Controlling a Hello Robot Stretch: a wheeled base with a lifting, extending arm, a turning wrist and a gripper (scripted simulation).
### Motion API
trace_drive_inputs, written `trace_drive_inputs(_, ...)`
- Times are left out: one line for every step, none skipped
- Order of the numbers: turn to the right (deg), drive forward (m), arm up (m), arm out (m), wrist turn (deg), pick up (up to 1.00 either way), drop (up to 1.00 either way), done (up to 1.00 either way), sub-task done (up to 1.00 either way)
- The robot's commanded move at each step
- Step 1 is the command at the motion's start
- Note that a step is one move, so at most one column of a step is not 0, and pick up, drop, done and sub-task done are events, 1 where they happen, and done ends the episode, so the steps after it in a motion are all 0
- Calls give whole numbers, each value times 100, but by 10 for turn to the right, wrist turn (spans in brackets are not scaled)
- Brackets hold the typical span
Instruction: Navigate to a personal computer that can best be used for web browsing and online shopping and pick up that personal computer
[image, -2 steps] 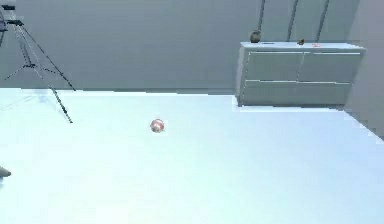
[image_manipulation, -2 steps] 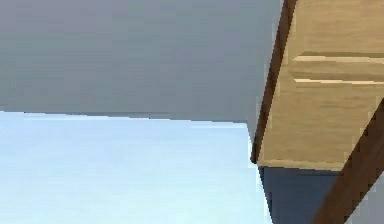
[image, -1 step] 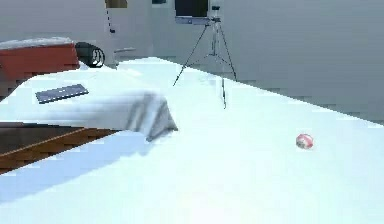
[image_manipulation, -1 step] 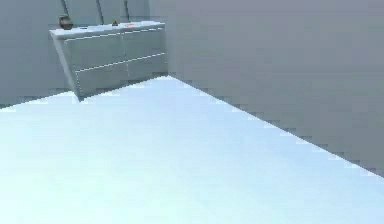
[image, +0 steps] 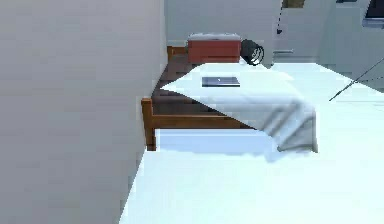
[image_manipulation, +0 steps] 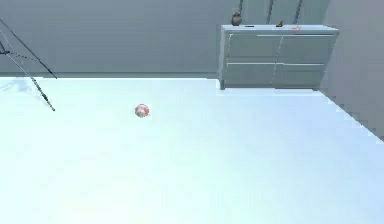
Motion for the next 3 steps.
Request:
trace_drive_inputs(0,100,0,0,0,0,0,0,0)
trace_drive_inputs(-30,0,0,0,0,0,0,0,0)
trace_drive_inputs(0,10,0,0,0,0,0,0,0)
